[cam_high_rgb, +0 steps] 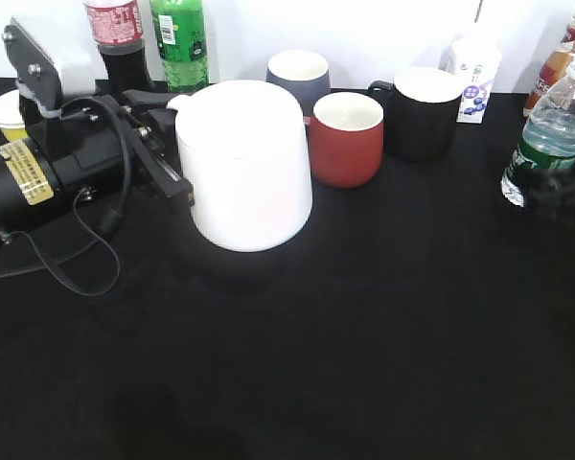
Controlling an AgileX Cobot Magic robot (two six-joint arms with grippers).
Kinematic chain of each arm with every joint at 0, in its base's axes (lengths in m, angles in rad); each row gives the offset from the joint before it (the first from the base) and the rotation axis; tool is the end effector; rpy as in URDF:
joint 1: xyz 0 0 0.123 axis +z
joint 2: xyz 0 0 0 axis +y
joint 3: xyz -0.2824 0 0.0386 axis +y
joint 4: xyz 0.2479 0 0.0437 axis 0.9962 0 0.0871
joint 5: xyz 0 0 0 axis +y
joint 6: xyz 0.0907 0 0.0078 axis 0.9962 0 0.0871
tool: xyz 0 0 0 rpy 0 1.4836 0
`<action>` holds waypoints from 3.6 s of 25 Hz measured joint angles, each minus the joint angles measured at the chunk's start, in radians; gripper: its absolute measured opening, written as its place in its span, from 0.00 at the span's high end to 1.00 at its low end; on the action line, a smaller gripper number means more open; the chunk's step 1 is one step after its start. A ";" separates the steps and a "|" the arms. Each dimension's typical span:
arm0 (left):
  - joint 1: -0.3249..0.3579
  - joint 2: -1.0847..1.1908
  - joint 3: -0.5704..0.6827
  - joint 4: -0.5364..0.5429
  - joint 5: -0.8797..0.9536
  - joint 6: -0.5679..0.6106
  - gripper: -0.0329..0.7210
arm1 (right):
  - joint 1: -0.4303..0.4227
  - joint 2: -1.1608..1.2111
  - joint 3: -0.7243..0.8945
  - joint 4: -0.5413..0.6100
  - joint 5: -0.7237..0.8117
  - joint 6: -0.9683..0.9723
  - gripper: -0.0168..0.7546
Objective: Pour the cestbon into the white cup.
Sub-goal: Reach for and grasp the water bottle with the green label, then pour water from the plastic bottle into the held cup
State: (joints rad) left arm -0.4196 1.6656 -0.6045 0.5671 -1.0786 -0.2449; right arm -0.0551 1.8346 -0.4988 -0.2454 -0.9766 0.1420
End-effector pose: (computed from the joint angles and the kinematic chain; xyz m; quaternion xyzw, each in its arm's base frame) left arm 0.2605 -0.1634 0.2077 0.3267 0.6163 -0.2958 0.6527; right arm 0.2972 0.0019 0.1294 -0.0376 0.7980 0.0654 0.5979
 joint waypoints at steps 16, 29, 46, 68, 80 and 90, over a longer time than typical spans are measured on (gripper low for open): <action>0.000 0.000 0.000 0.000 0.000 0.000 0.88 | 0.000 0.123 -0.157 -0.028 -0.073 -0.015 0.34; -0.261 0.036 -0.155 0.088 0.178 -0.076 0.88 | 0.000 -0.448 -0.145 -0.672 0.037 -0.024 0.34; -0.419 0.042 -0.225 0.085 0.276 -0.079 0.88 | 0.000 -0.632 -0.145 -1.199 0.020 -0.290 0.34; -0.419 0.114 -0.226 0.091 0.183 -0.079 0.88 | 0.000 -0.632 -0.145 -1.192 -0.013 -0.496 0.34; -0.419 0.114 -0.226 0.093 0.183 -0.079 0.88 | 0.000 -0.632 -0.145 -1.145 -0.013 -0.561 0.34; -0.419 0.114 -0.226 0.094 0.186 -0.079 0.88 | 0.000 -0.632 -0.145 -1.138 -0.013 -0.620 0.34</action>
State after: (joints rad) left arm -0.8386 1.7792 -0.8303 0.6608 -0.8925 -0.3239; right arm -0.0551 1.2028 -0.6438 -1.3834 -0.9891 -0.4776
